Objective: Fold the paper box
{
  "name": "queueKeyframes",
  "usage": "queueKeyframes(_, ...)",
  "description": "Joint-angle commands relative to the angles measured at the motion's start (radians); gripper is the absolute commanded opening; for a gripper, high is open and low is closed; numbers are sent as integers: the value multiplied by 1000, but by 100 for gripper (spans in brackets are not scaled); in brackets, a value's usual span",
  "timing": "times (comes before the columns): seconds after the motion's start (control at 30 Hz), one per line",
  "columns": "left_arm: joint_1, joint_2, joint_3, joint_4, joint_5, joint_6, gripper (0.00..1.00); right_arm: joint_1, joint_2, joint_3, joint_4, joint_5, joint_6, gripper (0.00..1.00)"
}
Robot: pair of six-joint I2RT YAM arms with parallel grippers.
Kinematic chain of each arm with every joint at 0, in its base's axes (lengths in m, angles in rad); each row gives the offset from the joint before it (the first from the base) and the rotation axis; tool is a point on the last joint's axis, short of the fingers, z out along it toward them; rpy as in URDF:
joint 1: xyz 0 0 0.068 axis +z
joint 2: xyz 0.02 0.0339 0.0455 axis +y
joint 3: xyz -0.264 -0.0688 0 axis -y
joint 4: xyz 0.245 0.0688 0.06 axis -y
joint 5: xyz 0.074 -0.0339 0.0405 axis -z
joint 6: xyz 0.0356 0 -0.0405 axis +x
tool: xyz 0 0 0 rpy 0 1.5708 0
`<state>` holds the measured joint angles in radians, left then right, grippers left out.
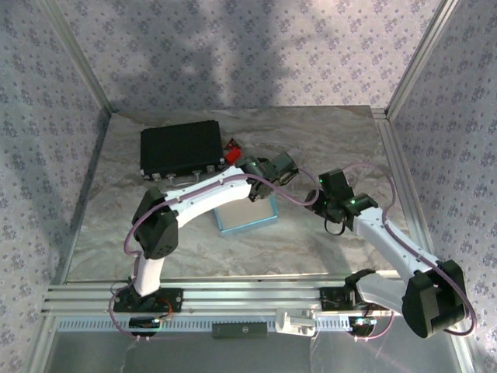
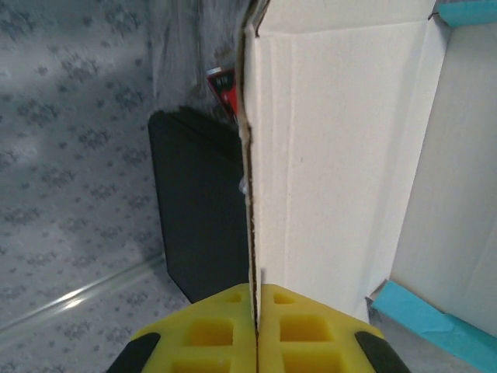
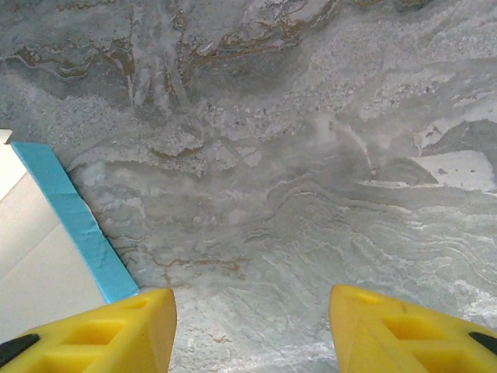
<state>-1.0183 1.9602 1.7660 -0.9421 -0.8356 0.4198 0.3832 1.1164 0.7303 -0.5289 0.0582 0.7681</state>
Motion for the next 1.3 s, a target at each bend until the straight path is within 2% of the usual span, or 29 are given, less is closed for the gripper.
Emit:
queueKeyframes(0.0, -29, 7, 3, 83, -36, 88, 21, -11, -20, -9, 15, -27, -27, 56)
queueKeyframes(0.1, -47, -26, -11, 120, -56, 78, 32, -13, -24, -13, 35, -46, -47, 56)
queueKeyframes(0.23, -61, -92, 14, 108, -17, 7, 44, -6, -23, -37, 89, -74, -113, 56)
queueKeyframes(0.3, -62, -132, 41, 74, -16, -70, 53, -5, -31, -47, 119, -88, -173, 56)
queueKeyframes(0.37, -49, -188, 44, 24, 27, -172, 57, -4, -43, -43, 148, -105, -231, 55)
queueKeyframes(0.43, -10, -263, 16, -40, 106, -313, 60, -3, -50, -29, 171, -129, -295, 56)
queueKeyframes(0.53, 117, -430, -149, -74, 330, -517, 62, 12, -30, 5, 209, -168, -400, 56)
queueKeyframes(0.6, 250, -577, -357, -3, 538, -610, 64, 39, 14, 32, 235, -146, -462, 56)
queueKeyframes(0.67, 377, -695, -548, 116, 699, -661, 64, 60, 72, 64, 258, -140, -525, 56)
queueKeyframes(0.73, 479, -774, -676, 214, 817, -673, 64, 82, 130, 95, 282, -116, -583, 56)
queueKeyframes(0.8, 526, -811, -740, 281, 875, -638, 63, 91, 181, 126, 307, -117, -637, 57)
queueKeyframes(1.0, 552, -736, -768, 360, 915, -510, 59, 87, 285, 178, 369, -177, -711, 55)
queueKeyframes(1.27, 580, -616, -754, 472, 943, -520, 57, 73, 400, 253, 377, -228, -745, 51)
